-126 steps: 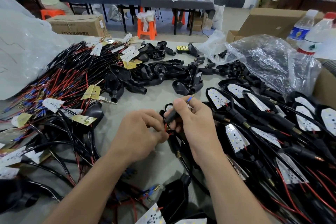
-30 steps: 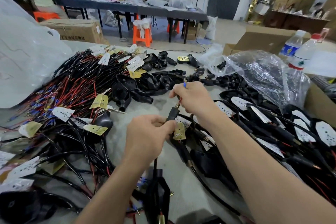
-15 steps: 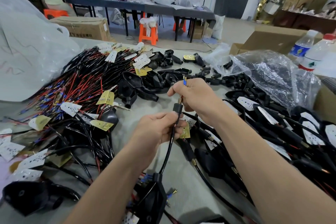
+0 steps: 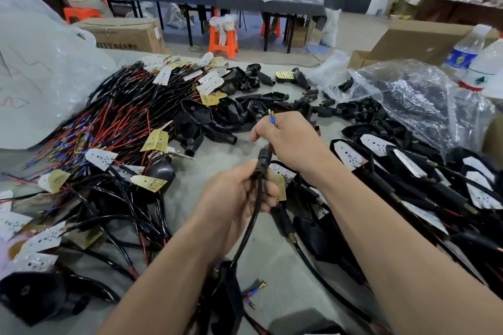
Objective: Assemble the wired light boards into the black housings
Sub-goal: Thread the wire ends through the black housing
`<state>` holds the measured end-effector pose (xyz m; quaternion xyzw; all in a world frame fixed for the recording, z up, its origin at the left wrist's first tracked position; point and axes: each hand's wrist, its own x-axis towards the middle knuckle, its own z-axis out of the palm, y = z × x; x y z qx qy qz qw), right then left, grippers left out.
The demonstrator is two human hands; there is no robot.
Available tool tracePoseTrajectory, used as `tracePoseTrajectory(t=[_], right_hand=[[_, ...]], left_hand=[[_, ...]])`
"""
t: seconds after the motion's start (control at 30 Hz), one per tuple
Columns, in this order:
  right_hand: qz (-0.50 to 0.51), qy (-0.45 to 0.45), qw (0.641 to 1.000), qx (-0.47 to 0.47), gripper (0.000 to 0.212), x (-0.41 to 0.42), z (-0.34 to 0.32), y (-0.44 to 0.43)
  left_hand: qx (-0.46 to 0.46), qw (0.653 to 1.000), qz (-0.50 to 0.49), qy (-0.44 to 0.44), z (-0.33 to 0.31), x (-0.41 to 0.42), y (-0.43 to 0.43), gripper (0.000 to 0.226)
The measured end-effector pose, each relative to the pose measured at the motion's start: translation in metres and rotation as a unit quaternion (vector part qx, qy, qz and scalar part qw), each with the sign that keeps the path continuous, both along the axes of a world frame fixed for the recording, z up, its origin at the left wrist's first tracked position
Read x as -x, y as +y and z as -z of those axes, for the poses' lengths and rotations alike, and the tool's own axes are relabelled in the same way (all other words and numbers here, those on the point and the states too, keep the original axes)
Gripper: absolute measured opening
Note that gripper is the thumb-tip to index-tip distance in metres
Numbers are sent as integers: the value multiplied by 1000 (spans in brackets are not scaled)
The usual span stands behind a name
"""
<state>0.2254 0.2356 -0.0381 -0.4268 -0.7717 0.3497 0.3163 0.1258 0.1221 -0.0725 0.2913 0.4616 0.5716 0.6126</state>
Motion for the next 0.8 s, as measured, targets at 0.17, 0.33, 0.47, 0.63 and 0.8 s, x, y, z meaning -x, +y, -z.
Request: tracePoseTrajectory(t=[0.17, 0.33, 0.47, 0.63, 0.8], right_hand=[[15, 7, 1000, -15, 37, 0, -3, -2], [73, 32, 996, -36, 36, 8, 2, -6], [129, 100, 986, -27, 29, 15, 10, -11], [95, 127, 985, 74, 25, 7, 5, -7], [-25, 47, 992, 118, 27, -9, 0, -7]], left_hand=[[-68, 981, -61, 172, 7, -7, -1, 38], [-85, 910, -115, 388, 13, -5, 1, 36], [-64, 984, -20, 162, 8, -4, 3, 30], [-23, 998, 34, 44, 8, 1, 1, 42], [-30, 998, -7, 59, 15, 2, 4, 15]])
